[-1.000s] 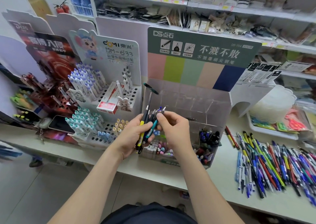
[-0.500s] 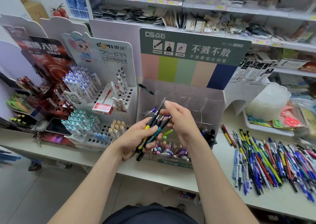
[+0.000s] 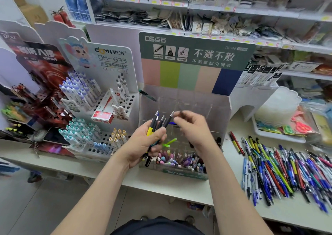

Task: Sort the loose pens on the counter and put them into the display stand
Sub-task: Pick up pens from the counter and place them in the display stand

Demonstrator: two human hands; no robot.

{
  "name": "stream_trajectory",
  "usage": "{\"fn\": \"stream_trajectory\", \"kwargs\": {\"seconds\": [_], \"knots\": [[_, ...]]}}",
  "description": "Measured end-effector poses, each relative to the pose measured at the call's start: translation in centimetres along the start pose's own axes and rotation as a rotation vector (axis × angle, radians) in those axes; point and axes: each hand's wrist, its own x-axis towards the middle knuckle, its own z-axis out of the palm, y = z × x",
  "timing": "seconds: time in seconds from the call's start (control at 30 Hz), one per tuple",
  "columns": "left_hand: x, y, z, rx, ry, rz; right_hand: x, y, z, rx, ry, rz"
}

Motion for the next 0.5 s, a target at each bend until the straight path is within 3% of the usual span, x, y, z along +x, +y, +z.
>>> {"fn": "stream_trajectory", "kwargs": {"seconds": [0.07,0.13,0.4,0.5], "knots": [[0.3,0.1,0.4,0.020,0.021,0.009,-1.2,0.0,0.9,0.134,-0.199,0.035],[0.4,0.4,0.7,0.017,0.001,0.003,-1.7,0.1,1.3,0.298,-0.255,0.050],[0.3,0.8,1.7,0.075,-0.072,0.008,-1.0,0.1,2.1,0.140,-0.015,0.088],[0.6,0.9,2.2,0.085,0.014,-0.014,-0.2,0.4,2.4,0.259,0.110,0.097]]}}
